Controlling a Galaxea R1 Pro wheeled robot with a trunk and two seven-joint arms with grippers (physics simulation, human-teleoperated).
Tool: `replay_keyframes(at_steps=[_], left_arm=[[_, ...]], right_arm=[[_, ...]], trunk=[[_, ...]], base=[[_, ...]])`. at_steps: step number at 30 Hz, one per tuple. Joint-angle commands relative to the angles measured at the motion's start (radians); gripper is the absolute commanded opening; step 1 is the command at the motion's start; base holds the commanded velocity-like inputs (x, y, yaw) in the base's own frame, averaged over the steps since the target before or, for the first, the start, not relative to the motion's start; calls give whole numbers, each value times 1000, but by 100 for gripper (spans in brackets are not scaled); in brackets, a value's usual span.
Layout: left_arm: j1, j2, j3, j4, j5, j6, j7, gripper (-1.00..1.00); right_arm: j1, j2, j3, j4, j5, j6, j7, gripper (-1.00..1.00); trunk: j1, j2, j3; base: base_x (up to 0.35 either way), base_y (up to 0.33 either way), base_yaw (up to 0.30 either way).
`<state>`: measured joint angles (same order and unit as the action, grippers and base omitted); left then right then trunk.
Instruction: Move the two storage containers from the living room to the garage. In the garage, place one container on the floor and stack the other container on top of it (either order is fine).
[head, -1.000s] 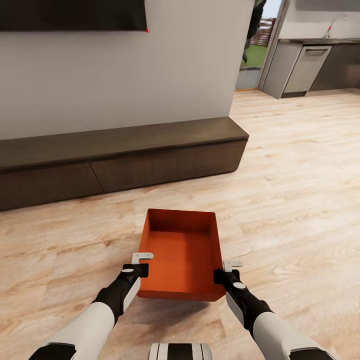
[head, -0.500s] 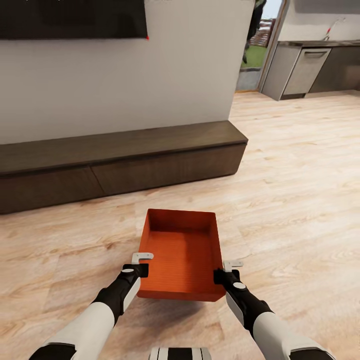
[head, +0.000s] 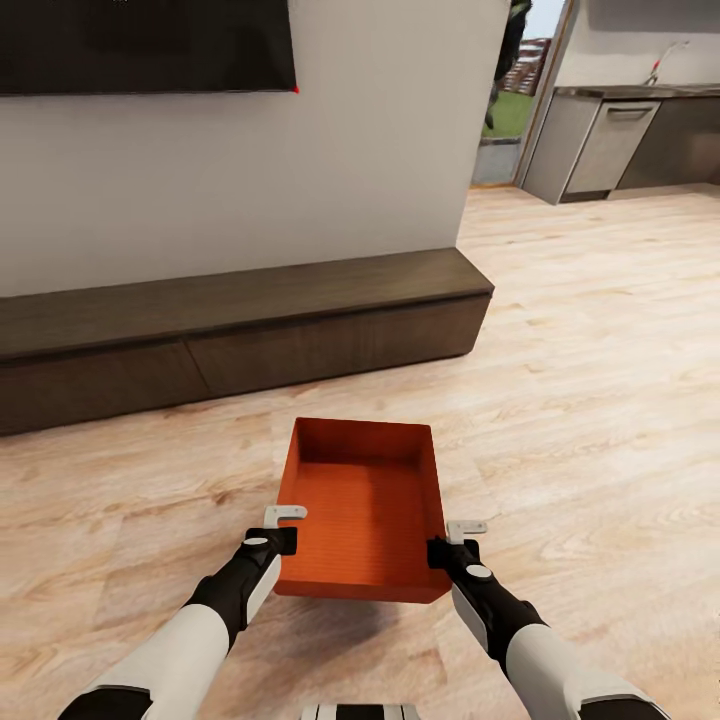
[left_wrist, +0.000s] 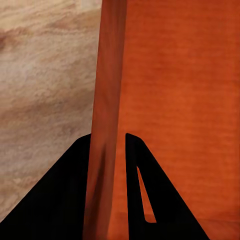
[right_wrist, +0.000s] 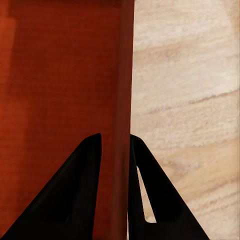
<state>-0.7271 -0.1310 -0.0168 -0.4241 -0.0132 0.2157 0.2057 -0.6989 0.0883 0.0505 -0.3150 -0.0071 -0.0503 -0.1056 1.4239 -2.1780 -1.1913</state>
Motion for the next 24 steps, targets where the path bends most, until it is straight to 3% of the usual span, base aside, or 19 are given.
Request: replay_keyframes(at_steps=[1,24], left_arm=[[0,1,1,-2,-11,8,9,-100],[0,1,3,-4,-11,8,9,-100]], right_arm=[[-1,-1,-1,1,1,-3,-8,-100],[-1,0,0,1,1,-4,-8,-100]], trunk=[[-4,7,3],[-92,168,75]], base=[[0,0,0],[0,0,0]])
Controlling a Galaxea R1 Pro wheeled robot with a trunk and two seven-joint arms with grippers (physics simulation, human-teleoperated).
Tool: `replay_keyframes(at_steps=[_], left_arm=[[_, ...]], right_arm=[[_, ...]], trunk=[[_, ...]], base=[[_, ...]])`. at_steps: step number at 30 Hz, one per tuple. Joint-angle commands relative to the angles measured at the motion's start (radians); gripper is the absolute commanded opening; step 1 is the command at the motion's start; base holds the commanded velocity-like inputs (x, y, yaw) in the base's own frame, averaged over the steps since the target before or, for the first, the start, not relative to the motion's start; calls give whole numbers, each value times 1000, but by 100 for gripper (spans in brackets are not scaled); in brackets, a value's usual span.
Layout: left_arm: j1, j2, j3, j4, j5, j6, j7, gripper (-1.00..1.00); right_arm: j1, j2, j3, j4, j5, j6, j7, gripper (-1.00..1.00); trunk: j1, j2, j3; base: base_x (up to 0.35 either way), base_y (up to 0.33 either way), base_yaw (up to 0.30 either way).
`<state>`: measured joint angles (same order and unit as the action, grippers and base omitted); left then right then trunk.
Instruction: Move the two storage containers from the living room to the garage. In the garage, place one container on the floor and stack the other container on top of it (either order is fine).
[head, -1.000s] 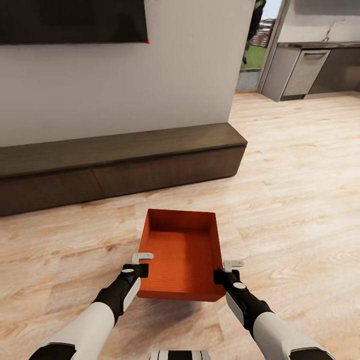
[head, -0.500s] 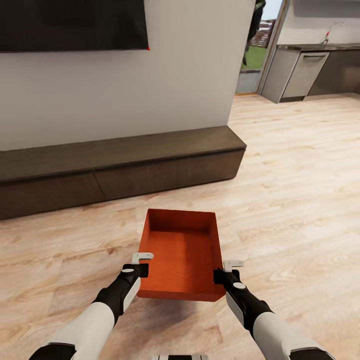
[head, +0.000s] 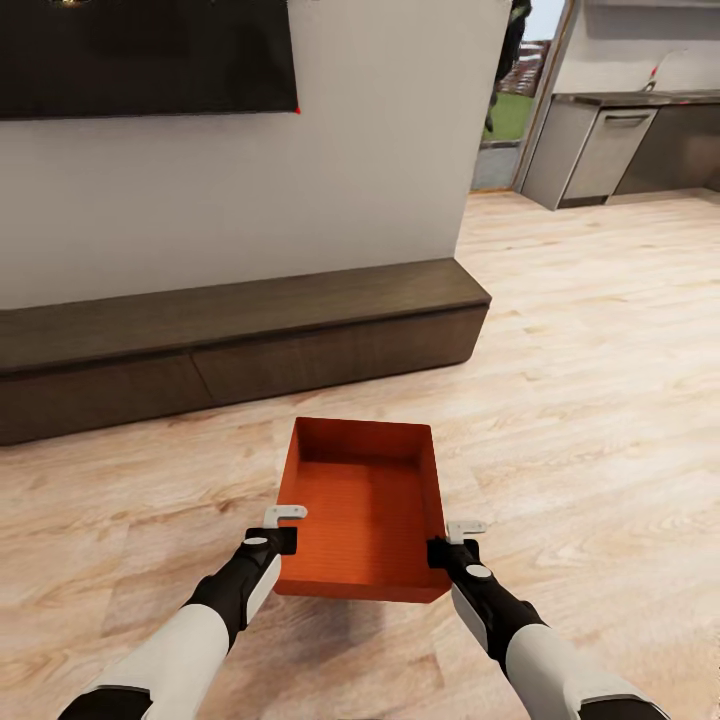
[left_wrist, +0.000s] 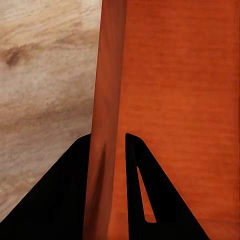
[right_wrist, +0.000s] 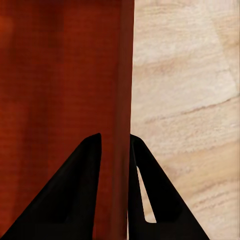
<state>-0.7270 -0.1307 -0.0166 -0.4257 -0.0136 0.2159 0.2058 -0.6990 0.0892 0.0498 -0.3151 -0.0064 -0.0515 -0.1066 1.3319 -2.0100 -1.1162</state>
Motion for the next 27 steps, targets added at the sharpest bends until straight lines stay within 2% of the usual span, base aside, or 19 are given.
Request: replay_keyframes(at_steps=[1,27], left_arm=[[0,0,3,-2,-11,8,9,-100],[0,2,5,10,-9,8,9,-100]], right_arm=[[-1,0,1,1,0,-3,-7,-100],[-1,0,-1,1,0,-5,-11,-100]], trunk=[[-4,7,3],[-104,189,84]], base=[[0,0,0],[0,0,0]])
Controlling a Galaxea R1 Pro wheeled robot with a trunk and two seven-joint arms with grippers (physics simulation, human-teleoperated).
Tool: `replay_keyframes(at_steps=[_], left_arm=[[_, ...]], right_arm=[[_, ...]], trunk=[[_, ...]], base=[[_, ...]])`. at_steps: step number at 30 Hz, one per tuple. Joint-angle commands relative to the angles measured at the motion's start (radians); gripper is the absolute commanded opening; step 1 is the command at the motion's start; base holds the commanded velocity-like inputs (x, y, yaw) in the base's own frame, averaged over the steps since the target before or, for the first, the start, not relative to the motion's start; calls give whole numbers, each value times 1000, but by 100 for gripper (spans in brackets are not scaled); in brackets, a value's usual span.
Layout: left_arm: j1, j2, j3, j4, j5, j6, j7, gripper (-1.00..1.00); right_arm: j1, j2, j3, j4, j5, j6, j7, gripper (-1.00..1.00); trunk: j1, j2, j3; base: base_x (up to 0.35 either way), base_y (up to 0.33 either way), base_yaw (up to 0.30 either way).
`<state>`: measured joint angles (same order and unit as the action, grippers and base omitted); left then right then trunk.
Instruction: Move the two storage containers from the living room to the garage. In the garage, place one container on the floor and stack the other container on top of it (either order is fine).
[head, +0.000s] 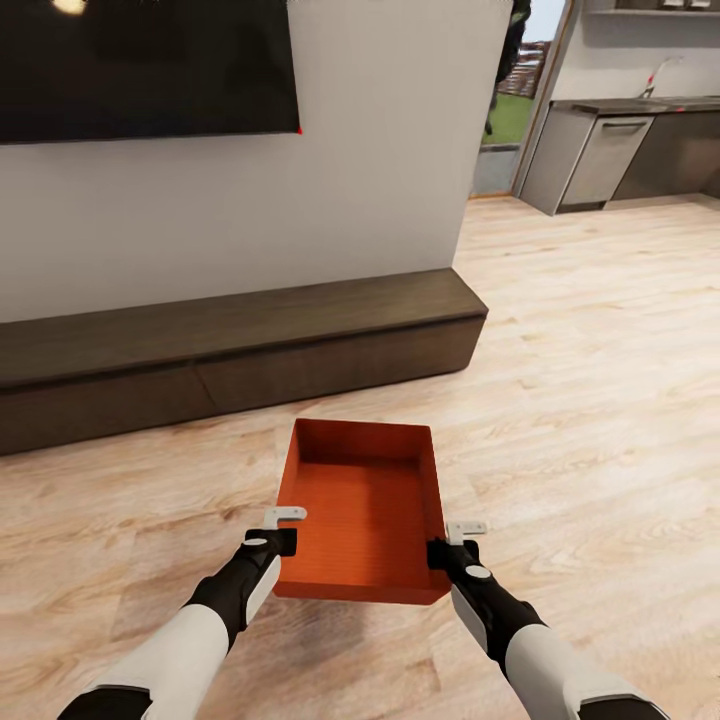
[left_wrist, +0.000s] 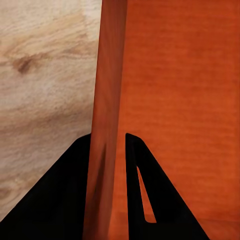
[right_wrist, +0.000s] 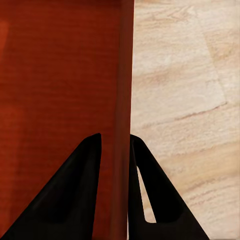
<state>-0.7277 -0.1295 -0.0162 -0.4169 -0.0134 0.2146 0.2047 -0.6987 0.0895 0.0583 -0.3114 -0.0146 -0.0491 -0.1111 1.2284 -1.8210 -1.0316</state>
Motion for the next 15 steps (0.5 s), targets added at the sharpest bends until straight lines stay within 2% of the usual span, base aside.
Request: replay_keyframes(at_steps=[1,15], left_arm=[[1,1,5,3,-9,10,10,-100],[1,1,7,7,-7,11,10,-100]], right_arm=[[-2,0,-9,-3,8,-8,-7,-100],[-2,0,-11,-3,8,-8,-7,-100]], trunk=[[-4,7,3],[-58,105,47]], base=[[0,0,0],[0,0,0]])
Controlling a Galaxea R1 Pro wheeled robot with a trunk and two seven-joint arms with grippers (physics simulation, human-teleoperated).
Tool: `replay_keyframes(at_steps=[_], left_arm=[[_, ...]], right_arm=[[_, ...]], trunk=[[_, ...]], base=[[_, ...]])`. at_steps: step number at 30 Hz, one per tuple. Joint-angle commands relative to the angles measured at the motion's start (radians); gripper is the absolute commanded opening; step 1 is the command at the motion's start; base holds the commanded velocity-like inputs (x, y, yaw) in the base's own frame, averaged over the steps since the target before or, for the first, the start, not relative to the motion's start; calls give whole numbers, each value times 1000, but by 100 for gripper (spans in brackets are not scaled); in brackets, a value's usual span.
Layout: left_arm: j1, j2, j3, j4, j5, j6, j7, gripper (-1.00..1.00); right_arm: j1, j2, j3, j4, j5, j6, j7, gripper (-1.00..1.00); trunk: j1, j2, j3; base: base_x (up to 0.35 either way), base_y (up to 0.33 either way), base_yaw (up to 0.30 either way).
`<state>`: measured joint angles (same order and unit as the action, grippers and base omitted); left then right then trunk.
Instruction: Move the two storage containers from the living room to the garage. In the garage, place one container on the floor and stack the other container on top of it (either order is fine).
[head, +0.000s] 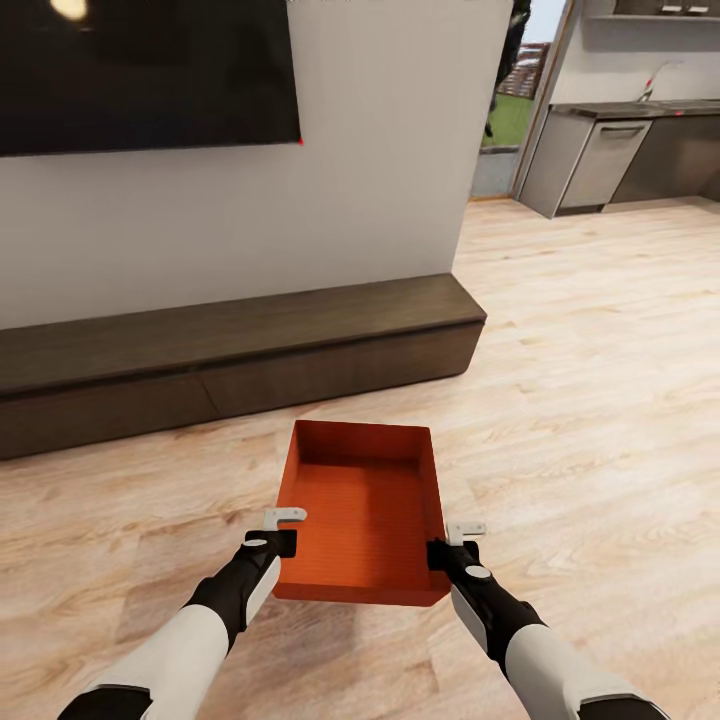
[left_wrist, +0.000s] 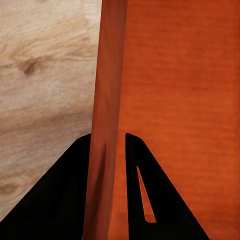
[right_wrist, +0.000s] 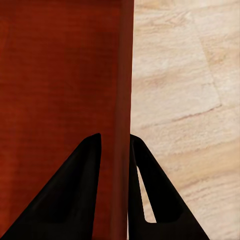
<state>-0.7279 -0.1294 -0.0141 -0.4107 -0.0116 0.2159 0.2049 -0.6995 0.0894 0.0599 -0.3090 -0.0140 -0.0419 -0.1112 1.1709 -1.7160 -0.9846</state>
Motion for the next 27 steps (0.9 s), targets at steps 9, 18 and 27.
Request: replay_keyframes(at_steps=[9,18,27], left_arm=[[1,1,4,0,-10,8,10,-100],[1,1,4,0,-10,8,10,-100],[1,1,3,-2,-10,8,10,-100]], right_arm=[[-1,0,-14,-5,8,-15,-7,-100],[-1,0,-14,-5,8,-16,-2,-100],[-1,0,-14,-7,6,-16,1,-100]], trunk=[[-35,63,28],[-69,126,56],[-104,189,84]], base=[[0,0,0],[0,0,0],[0,0,0]])
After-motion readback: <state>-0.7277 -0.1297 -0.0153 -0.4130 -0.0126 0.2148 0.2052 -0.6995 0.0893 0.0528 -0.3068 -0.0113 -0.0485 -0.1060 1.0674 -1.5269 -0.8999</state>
